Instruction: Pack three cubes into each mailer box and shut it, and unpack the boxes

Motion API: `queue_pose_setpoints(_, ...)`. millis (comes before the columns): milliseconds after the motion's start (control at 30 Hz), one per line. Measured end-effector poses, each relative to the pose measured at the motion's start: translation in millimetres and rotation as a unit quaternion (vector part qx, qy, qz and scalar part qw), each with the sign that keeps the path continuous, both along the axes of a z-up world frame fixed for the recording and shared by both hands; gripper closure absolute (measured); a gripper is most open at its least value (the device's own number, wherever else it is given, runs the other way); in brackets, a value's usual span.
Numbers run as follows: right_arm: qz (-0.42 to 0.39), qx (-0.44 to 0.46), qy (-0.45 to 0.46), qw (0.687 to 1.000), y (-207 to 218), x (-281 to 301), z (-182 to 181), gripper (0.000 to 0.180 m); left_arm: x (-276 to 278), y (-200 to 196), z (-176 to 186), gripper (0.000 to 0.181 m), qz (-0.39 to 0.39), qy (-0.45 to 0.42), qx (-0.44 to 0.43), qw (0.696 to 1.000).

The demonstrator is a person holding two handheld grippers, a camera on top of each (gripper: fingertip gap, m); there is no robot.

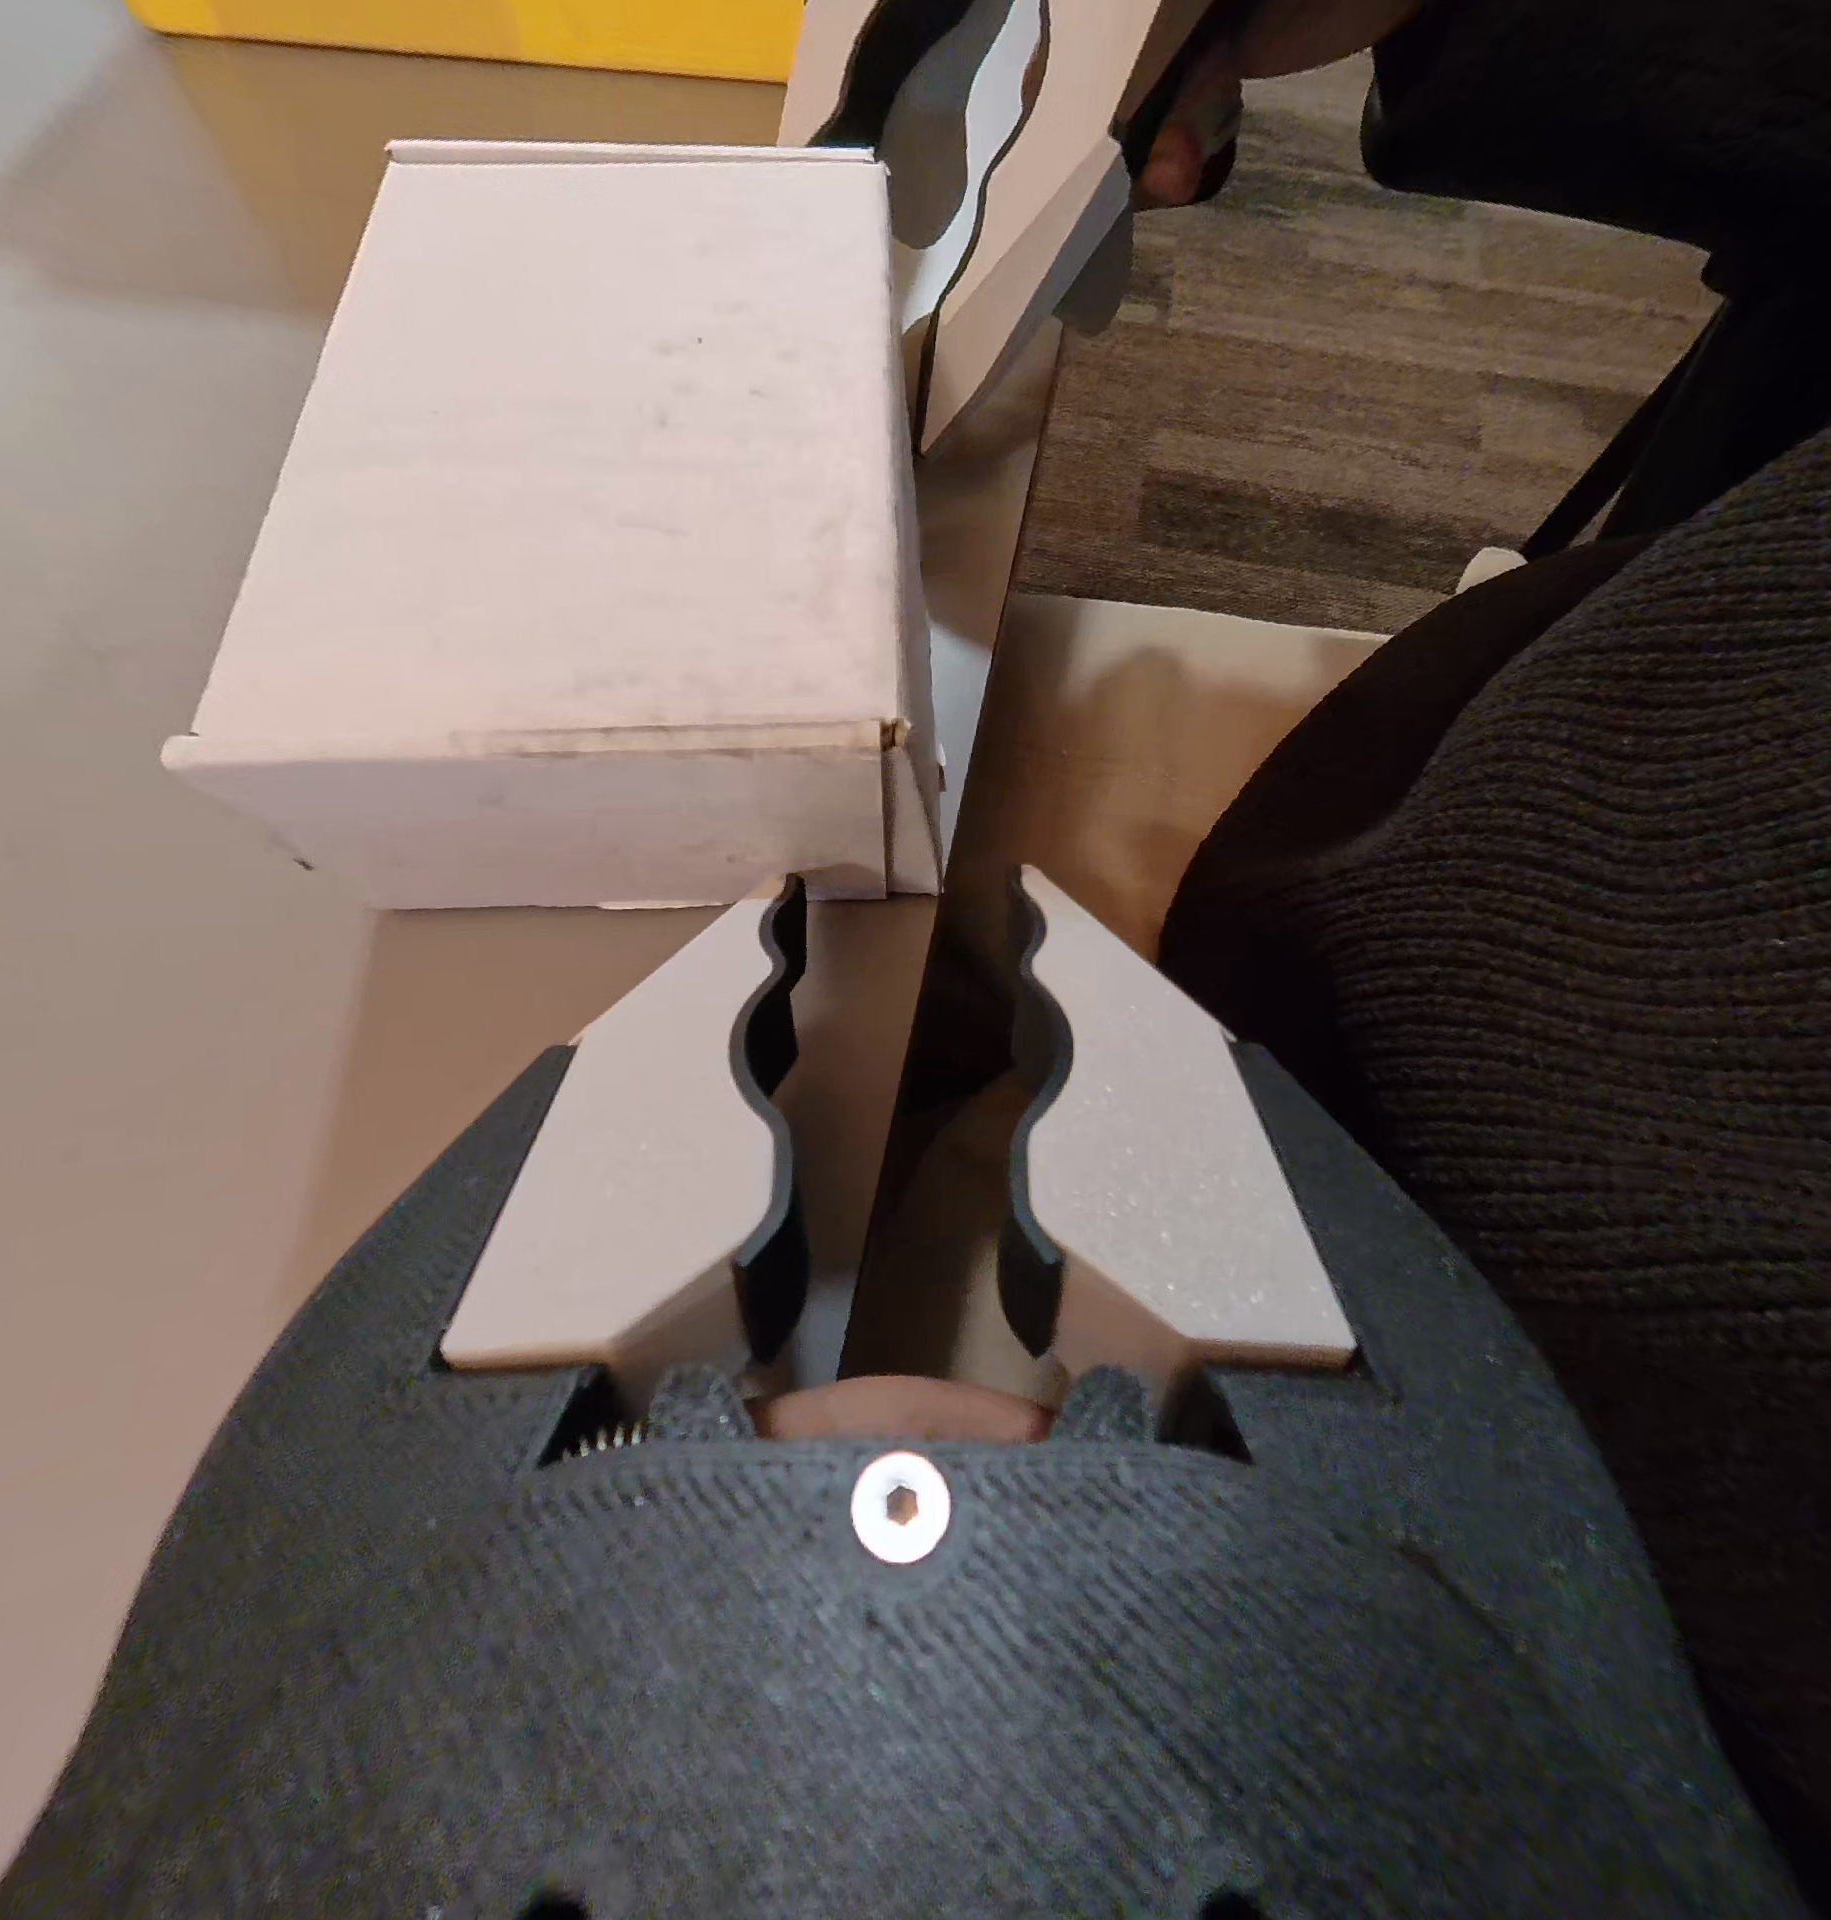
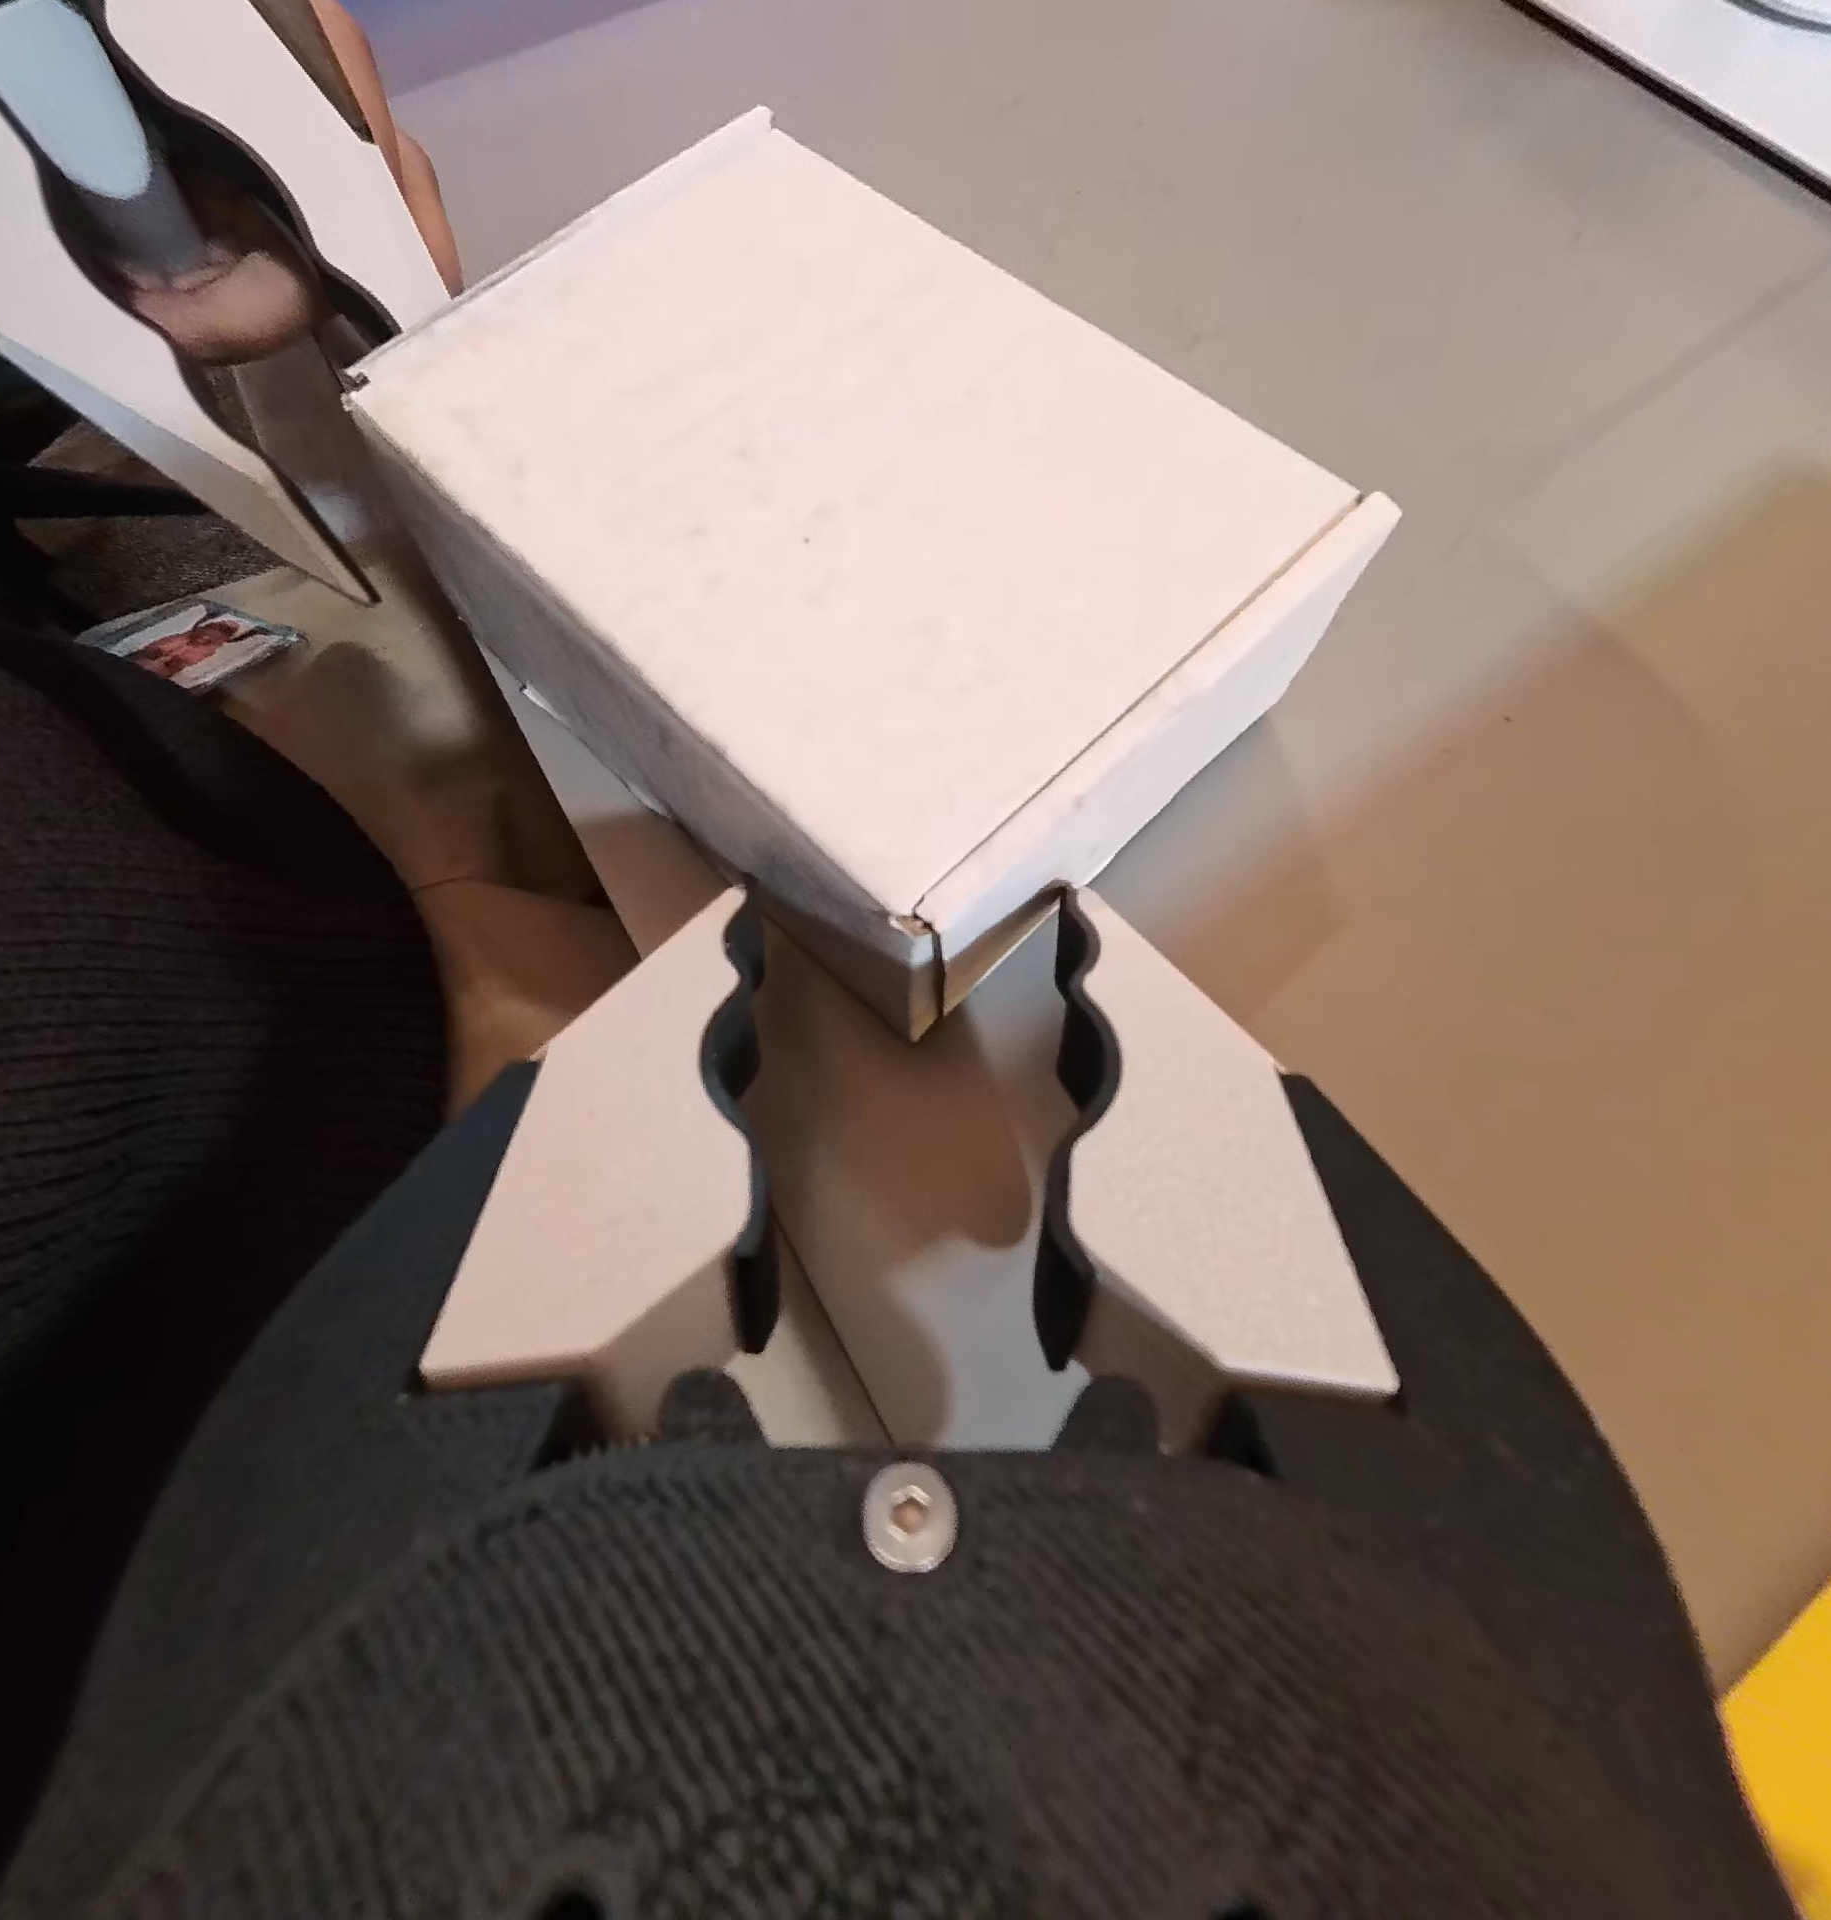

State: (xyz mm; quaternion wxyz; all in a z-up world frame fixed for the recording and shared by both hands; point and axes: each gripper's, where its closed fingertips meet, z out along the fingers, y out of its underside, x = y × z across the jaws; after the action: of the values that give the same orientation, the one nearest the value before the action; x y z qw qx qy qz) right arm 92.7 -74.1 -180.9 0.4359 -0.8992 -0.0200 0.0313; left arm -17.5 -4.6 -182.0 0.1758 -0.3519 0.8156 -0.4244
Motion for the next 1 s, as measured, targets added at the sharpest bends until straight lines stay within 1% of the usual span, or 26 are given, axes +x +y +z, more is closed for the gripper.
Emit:
queue_pose_setpoints(33, 0.000, -0.001, -0.002, 1.000, 0, 0, 0, 0.124, 1, 0, 0, 0.146, 0.002, -0.002, 0.003, 1.000)
queue_pose_setpoints(233, 0.000, -0.003, -0.009, 1.000, -1, 1, 0, 0.127, 7, 6, 0, 0.152, 0.023, -0.010, 0.020, 0.999)
queue_pose_setpoints(333, -0.001, -0.002, -0.007, 1.000, -1, 1, 0, 0.129, 12, 12, -2, 0.145, 0.040, -0.014, 0.031, 0.999)
queue_pose_setpoints(433, -0.002, -0.004, -0.004, 1.000, 0, 1, -1, 0.129, 15, 16, -8, 0.130, 0.052, -0.008, 0.050, 0.997)
queue_pose_setpoints(500, -0.002, -0.008, -0.002, 1.000, 0, 1, -3, 0.129, 18, 19, -11, 0.127, 0.064, -0.014, 0.069, 0.995)
queue_pose_setpoints(667, 0.001, -0.023, -0.013, 1.000, -1, 0, -10, 0.130, 23, 21, -10, 0.137, 0.078, -0.015, 0.065, 0.995)
queue_pose_setpoints(1000, 0.003, -0.030, -0.014, 0.999, -1, -1, -10, 0.131, 24, 22, -9, 0.140, 0.074, -0.019, 0.073, 0.994)
